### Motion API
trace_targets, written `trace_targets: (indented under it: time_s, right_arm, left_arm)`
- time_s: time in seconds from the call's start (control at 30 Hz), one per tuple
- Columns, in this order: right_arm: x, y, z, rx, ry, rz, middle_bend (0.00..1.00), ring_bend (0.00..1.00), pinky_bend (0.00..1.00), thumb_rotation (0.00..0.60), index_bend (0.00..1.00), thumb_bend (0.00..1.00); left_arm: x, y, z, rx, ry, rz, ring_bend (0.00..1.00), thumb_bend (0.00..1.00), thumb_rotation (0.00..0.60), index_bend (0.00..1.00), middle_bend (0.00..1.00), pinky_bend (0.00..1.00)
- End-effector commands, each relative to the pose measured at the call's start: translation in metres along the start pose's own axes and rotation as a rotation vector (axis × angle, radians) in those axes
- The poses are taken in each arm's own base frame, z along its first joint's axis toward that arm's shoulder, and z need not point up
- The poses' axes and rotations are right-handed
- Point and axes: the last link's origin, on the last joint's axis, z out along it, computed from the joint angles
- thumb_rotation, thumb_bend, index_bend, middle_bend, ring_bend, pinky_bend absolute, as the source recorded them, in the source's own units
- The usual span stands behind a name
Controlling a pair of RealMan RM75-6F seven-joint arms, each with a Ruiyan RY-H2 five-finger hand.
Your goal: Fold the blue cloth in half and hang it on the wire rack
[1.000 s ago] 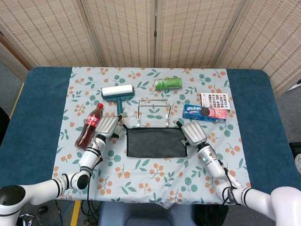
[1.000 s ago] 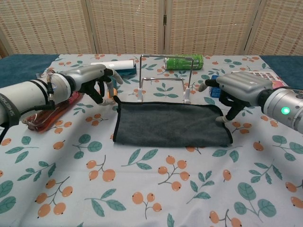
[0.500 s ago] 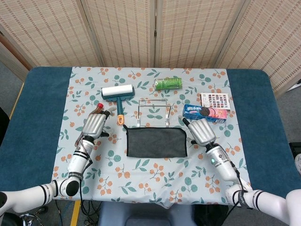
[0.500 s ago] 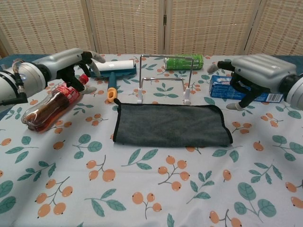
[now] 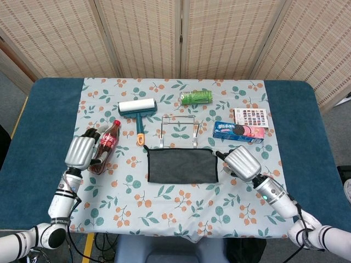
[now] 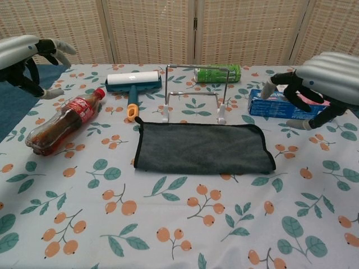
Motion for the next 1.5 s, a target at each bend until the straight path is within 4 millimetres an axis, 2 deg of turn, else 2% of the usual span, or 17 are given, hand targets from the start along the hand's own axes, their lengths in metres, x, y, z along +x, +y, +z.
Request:
trace_targets:
  time_s: [0.03,0.23,0.53,1.0,1.37,1.5]
  right_arm:
    - [-0.007,0.002,-0.005,0.057,-0.016,-0.031,0.78,0.81,1.0,0.6,0.34,0.21]
    - [-0.027,0.008,-0.001,0.098,-0.068,-0.066,0.83,0.85,1.0,0.6,0.38,0.18]
    - [-0.048,0.02,0.014,0.122,-0.102,-0.122,0.85,0.86,1.0,0.6,0.4,0.13]
    - [-0.064,0.004,0.047,0.162,-0.107,-0.14,0.85,0.86,1.0,0.6,0.42,0.12]
    - [-0.067,-0.001,0.055,0.171,-0.119,-0.148,0.85,0.86,1.0,0.6,0.43,0.12]
    - [-0.069,-0.001,0.057,0.167,-0.127,-0.151,0.85,0.86,1.0,0.6,0.44,0.18]
  left_arm:
    - [0.006,-0.008,-0.015,-0.004,0.013,0.015,0.21,0.29,0.6,0.14,0.25,0.46]
    - [0.014,-0.017,-0.037,0.001,0.001,0.021,0.21,0.29,0.6,0.14,0.25,0.46]
    - [0.017,-0.024,-0.052,0.027,0.0,0.004,0.21,0.29,0.6,0.14,0.24,0.45]
    - [0.016,-0.032,-0.058,0.063,0.0,-0.016,0.2,0.29,0.6,0.14,0.23,0.45]
    - [0.015,-0.033,-0.059,0.066,-0.001,-0.026,0.19,0.29,0.6,0.13,0.22,0.45]
    - [0.015,-0.033,-0.06,0.063,-0.005,-0.028,0.19,0.29,0.6,0.12,0.22,0.45]
